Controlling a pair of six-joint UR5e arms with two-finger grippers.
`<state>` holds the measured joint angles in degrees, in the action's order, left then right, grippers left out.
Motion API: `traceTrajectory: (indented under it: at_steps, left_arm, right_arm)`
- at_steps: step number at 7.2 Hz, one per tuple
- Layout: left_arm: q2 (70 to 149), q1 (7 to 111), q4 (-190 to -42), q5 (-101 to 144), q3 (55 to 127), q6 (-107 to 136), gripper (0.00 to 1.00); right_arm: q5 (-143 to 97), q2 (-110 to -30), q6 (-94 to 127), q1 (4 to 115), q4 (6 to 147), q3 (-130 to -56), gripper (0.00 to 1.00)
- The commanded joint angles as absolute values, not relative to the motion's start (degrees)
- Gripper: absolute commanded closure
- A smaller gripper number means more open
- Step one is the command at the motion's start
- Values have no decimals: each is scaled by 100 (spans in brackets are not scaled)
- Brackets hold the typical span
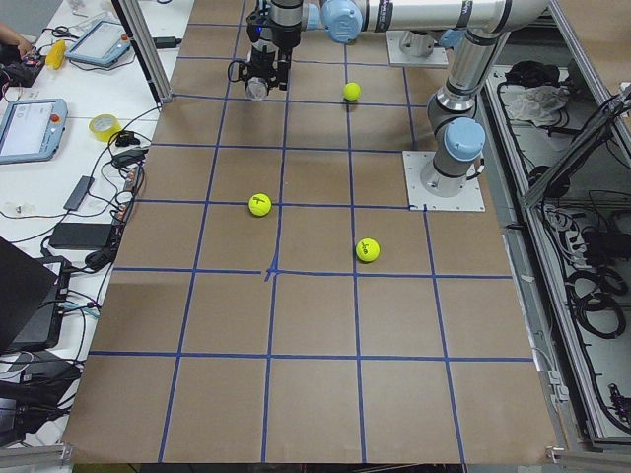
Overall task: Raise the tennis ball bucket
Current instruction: 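Carry the tube toward the left gripper and lower it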
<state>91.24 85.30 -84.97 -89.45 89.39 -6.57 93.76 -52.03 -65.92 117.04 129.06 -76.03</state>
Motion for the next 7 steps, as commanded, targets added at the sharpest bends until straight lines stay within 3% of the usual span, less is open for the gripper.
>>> traceTrajectory:
  at_steps: [1,3,4,5,7]
  left_arm:
    - [9123,8499,-8499,-8956,8947,-659,0]
    - [9123,8490,-8499,-8956,8938,-659,0]
    - [9114,8490,-8499,-8947,8947,-659,0]
    - [9097,8482,-8499,-8965,8947,-659,0]
    - [9088,8455,-8508,-8965,8947,-659,0]
  right_arm:
    - [9081,-5194,-6619,11707,13297,-7884,68]
    - [9009,-5133,-6461,11725,13298,-7893,62]
    - [8904,-5115,-6225,11725,13298,-7893,54]
    - [8912,-5115,-6066,11725,13307,-7893,26]
    - [8773,-5115,-6073,11733,13307,-7893,10]
